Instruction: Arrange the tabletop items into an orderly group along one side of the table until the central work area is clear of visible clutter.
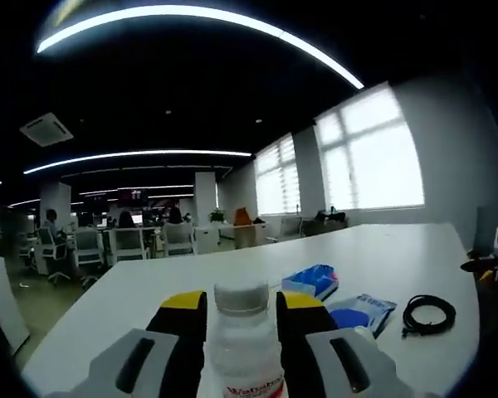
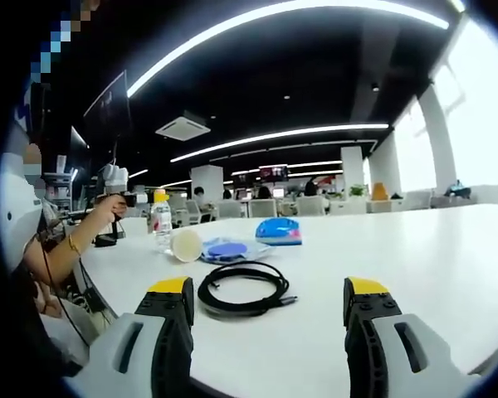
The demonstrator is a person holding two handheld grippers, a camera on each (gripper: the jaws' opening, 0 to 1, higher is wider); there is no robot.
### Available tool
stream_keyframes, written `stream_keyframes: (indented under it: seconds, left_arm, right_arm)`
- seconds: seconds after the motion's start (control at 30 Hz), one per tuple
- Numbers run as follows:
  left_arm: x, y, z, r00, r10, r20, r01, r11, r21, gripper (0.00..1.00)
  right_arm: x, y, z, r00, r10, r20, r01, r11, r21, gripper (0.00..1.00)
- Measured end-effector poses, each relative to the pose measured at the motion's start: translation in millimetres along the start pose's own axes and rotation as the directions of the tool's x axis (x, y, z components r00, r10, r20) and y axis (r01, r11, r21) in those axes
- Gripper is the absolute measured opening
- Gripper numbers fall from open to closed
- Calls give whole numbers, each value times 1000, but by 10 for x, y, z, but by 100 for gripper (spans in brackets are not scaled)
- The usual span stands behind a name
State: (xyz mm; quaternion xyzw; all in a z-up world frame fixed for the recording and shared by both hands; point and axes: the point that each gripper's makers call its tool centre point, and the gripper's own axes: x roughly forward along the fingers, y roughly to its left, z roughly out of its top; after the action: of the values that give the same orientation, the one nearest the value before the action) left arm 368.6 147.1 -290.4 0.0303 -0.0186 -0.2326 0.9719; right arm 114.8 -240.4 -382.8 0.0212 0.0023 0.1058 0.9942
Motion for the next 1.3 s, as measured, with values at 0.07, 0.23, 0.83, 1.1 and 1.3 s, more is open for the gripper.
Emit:
stream_keyframes:
  seconds: [0.07, 0.23, 0.83, 1.1, 1.3]
  left_arm:
    - [16, -9, -19, 1000, -4, -7, 4, 1000, -4, 32]
    - [42, -28, -57, 1000, -7, -19, 6, 1000, -13, 32]
    - [107, -58, 20, 1000, -3, 18, 3, 1000, -1, 26]
    - [109, -67, 64, 999, -2, 47, 2, 1000, -16, 24]
    - [121, -89, 77, 999, -10, 41, 11, 1000, -1, 23]
  right_arm:
    - [-7, -8, -2, 1000, -4, -1, 4, 1000, 1, 71]
    - [-25, -39, 1, 1000, -15, 0, 15, 1000, 3, 71]
    - [2, -74, -39, 1000, -22, -9, 22, 1000, 11, 71]
    - [31, -45, -23, 1000, -12, -5, 12, 1000, 7, 70]
    - [39, -46, -8, 1000, -13, 0, 13, 1000, 7, 70]
